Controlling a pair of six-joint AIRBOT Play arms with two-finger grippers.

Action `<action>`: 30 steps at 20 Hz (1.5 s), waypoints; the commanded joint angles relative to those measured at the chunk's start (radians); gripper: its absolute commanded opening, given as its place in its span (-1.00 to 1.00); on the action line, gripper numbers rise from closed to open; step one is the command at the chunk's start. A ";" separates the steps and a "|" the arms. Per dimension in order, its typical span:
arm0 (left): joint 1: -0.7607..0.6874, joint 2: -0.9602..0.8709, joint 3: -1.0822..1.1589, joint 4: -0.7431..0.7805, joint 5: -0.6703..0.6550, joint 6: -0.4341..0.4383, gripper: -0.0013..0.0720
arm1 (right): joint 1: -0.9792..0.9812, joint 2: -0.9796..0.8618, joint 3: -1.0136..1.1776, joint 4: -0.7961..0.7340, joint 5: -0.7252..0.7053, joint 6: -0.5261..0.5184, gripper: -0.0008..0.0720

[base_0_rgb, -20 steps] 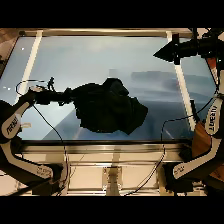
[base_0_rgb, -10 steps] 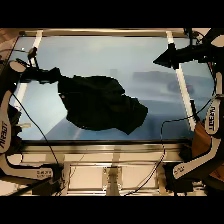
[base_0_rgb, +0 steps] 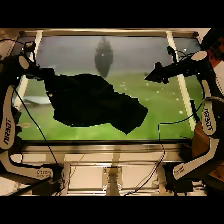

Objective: Fold the clothes and pants, and hang the long-sleeved shirts on hangers.

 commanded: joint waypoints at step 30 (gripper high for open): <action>0.433 0.410 -0.719 -0.468 -0.308 0.206 0.24 | -0.122 0.393 -0.705 0.006 -0.066 -0.192 0.14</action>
